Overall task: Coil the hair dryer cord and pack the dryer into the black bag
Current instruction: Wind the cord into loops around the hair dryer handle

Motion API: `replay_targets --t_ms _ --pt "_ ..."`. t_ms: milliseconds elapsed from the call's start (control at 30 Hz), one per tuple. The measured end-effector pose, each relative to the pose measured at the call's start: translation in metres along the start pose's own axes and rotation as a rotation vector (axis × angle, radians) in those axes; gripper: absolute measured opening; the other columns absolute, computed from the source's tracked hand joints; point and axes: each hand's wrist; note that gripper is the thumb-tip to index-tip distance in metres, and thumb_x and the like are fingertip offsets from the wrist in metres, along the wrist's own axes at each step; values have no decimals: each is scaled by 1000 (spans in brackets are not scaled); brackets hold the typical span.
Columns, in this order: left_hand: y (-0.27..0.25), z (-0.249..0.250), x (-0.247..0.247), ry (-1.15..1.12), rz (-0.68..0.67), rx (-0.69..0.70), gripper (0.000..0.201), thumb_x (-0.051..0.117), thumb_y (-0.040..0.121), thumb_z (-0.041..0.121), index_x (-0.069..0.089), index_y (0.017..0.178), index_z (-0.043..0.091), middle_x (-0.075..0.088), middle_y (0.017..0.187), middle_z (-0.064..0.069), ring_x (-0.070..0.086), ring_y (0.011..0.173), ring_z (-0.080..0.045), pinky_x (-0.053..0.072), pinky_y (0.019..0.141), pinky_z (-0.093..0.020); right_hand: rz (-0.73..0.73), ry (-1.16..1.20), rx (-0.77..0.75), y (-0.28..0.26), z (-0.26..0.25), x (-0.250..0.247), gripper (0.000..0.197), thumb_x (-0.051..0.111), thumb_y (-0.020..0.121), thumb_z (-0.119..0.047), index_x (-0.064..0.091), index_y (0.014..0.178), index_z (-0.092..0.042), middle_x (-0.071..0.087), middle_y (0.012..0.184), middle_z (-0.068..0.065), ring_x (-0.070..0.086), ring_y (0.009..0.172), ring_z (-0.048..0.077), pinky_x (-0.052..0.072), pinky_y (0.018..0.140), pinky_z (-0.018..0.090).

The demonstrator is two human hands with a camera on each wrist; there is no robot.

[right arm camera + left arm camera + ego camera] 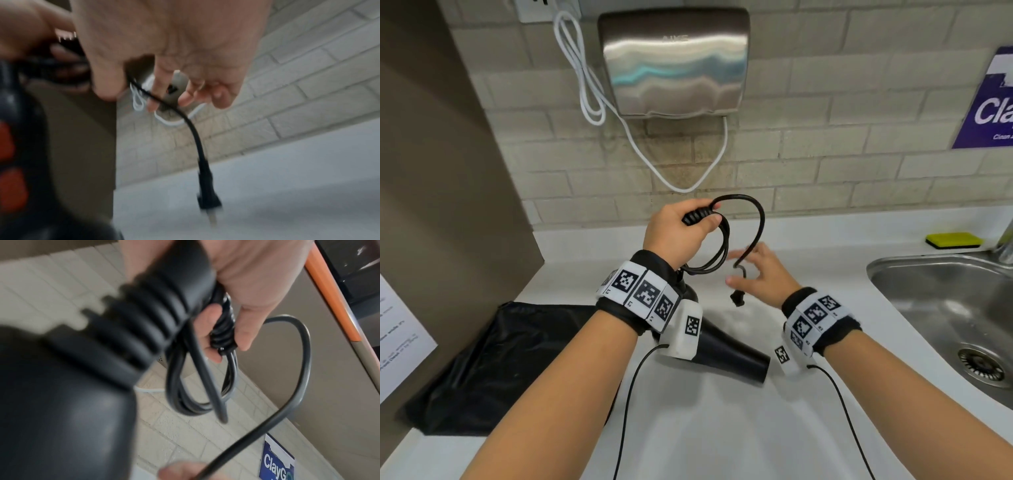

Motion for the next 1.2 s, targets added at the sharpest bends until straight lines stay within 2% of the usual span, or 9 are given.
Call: replay_targets --t_ms 167,300,433,567,767,900,1033,1133,1200 --pt "3 -2 3 -90 61 -15 24 71 80 20 70 104 24 66 88 11 62 94 -10 45 92 -21 -76 -104 120 -4 23 8 17 51 91 -7 67 96 -10 51 96 5 48 84 16 39 83 25" --pt "6 -5 4 -102 91 -10 17 71 80 22 70 93 34 71 90 7 65 95 -13 48 93 -28 102 182 235 -3 28 1 18 46 92 -4 58 81 -11 56 75 8 56 58 18 50 56 18" --pt "9 -7 8 -136 127 -22 14 68 82 22 69 92 31 69 85 8 65 91 -13 48 88 -24 456 368 70 0 7 -13 17 51 90 -4 59 80 -16 56 74 0 52 58 6 47 59 20" --pt "12 -7 10 -133 185 -25 18 66 84 23 70 102 21 67 87 5 62 88 -12 45 82 -19 540 623 -114 -4 -32 -29 27 45 92 0 55 76 -19 48 67 -3 46 43 2 45 49 21" --pt "13 -4 14 -124 182 -6 18 66 85 21 69 103 17 65 85 5 60 84 -10 45 78 -15 578 783 -346 -5 -65 -39 18 46 88 -5 54 81 -20 51 75 -1 55 54 2 56 55 25" --pt "10 0 20 -150 156 1 16 67 84 17 69 100 17 64 79 7 60 72 -3 45 62 -7 563 459 -388 5 -57 -24 34 57 80 8 56 74 -25 53 79 -8 58 66 3 54 65 21" --pt "6 2 17 -173 76 8 20 66 84 15 69 104 15 68 88 4 63 85 -6 47 78 -12 541 199 -351 9 -53 -6 31 64 74 10 60 94 -13 44 77 -21 51 67 -5 40 65 3" --pt "2 6 13 -241 -57 0 23 61 87 8 67 109 6 67 87 -3 58 61 6 40 58 -5 506 287 -385 15 -56 -3 42 55 73 12 46 102 -17 45 85 -18 52 80 -15 41 72 4" --pt "0 8 11 -242 -95 -5 24 59 88 5 65 111 3 63 77 -1 51 44 7 35 49 -2 369 401 -403 21 -56 -2 46 45 75 11 37 102 -26 50 86 -11 56 75 -11 45 68 10"
Point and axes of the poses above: each hand's wrist, its own y-axis towards the middle knuckle, its own x-axis out of the palm, z = x × y
